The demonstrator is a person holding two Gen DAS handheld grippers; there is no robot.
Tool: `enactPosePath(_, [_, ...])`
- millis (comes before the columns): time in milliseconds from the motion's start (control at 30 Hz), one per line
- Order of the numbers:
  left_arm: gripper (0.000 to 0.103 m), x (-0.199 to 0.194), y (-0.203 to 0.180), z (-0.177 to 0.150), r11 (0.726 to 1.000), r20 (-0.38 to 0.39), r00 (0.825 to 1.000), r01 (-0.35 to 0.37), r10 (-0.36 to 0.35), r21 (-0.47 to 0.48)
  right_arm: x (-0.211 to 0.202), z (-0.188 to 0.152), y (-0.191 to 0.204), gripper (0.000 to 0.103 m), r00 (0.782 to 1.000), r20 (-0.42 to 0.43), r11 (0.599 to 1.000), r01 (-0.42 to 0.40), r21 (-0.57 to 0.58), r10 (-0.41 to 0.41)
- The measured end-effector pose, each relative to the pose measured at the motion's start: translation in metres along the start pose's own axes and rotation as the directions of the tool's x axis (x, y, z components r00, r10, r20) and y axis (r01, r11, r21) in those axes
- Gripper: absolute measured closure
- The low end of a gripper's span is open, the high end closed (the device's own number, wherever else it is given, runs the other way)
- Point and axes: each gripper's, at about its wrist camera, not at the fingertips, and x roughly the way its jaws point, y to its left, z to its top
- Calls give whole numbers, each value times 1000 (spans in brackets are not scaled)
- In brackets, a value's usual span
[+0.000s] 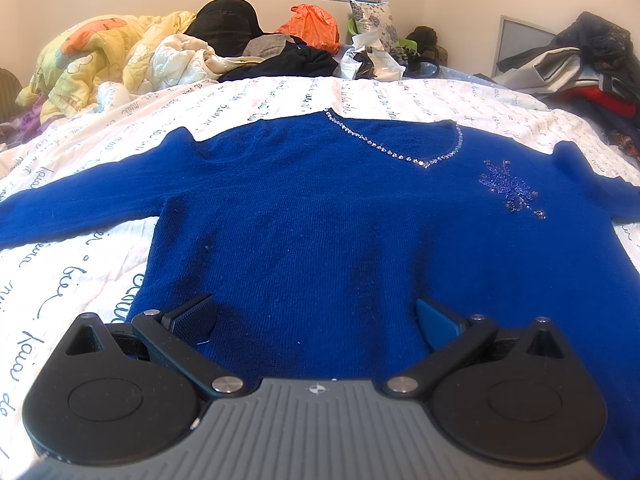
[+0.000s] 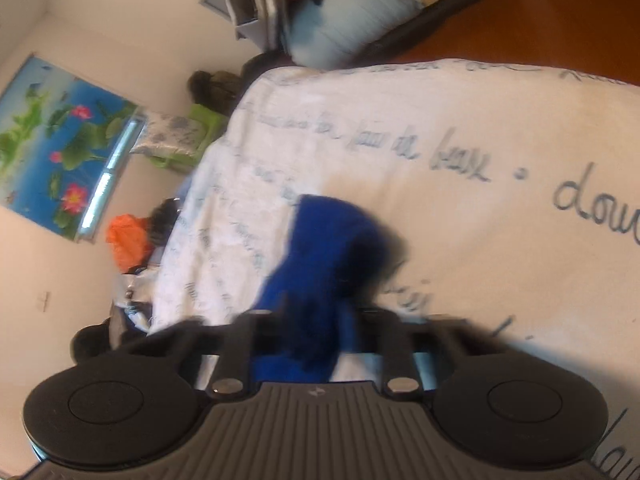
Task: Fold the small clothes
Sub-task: 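Grasp the cuff of a blue sweater sleeve with the right tool, then fold the held sleeve across the sweater body with the right tool, release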
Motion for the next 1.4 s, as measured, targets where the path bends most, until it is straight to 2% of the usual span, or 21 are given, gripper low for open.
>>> enactPosePath(167, [0,0,0,0,1000,0,1000,1,-1,0,-6,1,-11,87,1000,15,991,-29,129,28])
enactPosePath(233, [0,0,0,0,1000,0,1000,1,-1,-1,-4,1,-11,88,999,24,991,-32,132,29])
enactPosePath(367, [0,1,0,0,1000,1,1000,6,-6,-3,-7,-6,14,97,996,84,999,17,32,-20])
enactPosePath(467, [0,1,1,0,1000,3,1000,11,-11,-10,-24,-25,59,97,990,130,995,-49,-92,61])
enactPosePath(533, [0,1,1,0,1000,4,1000,15,-15,-14,-30,-52,104,97,982,115,973,-122,-197,147])
enactPosePath(633, [0,1,2,1,1000,6,1000,18,-18,-18,-24,-110,165,98,938,-34,910,-344,-230,346])
enactPosePath(733, [0,1,2,1,1000,5,1000,18,-18,-17,2,-183,206,97,843,-179,839,-531,-121,507])
enactPosePath(800, [0,1,2,1,1000,5,1000,19,-18,-17,27,-238,215,97,794,-214,810,-586,-19,570])
enactPosePath(833, [0,1,2,1,1000,5,1000,19,-18,-17,43,-266,216,95,784,-233,808,-589,15,576])
enactPosePath(867, [0,0,2,1,1000,5,1000,19,-19,-16,60,-292,215,90,788,-280,825,-565,26,548])
enactPosePath(900, [0,0,2,1,1000,5,1000,19,-19,-14,79,-311,214,71,804,-361,868,-496,29,472])
enactPosePath(933, [0,0,1,0,1000,5,1000,20,-19,-12,92,-327,210,55,807,-445,908,-417,38,389])
enactPosePath(967, [0,0,1,0,1000,5,1000,22,-21,-11,96,-339,202,55,794,-494,927,-370,70,354])
enactPosePath(1033, [0,-1,2,0,1000,4,1000,27,-26,-8,83,-342,191,55,769,-512,910,-410,65,383])
enactPosePath(1100, [0,-3,4,3,999,-12,999,52,-52,16,61,-328,192,55,779,-508,892,-451,-44,369])
enactPosePath(1167, [0,-3,9,21,990,-33,989,144,-144,-1,35,-303,189,55,789,-474,866,-490,-101,392])
enactPosePath(1267, [0,7,21,70,943,-14,956,286,-293,-171,5,-265,172,37,833,-359,867,-487,-111,422])
enactPosePath(1300, [0,20,22,87,916,-23,940,324,-339,-235,0,-257,160,25,853,-311,876,-471,-107,420])
enactPosePath(1333, [1,37,21,102,889,-45,924,350,-379,-295,-3,-253,152,23,867,-282,887,-452,-99,411])
enactPosePath(1367, [8,56,19,113,873,-64,918,349,-391,-340,-1,-250,143,23,878,-273,901,-427,-79,392])
enactPosePath(1400, [14,74,13,122,874,-90,921,325,-379,-361,2,-250,135,23,885,-275,912,-406,-57,377])
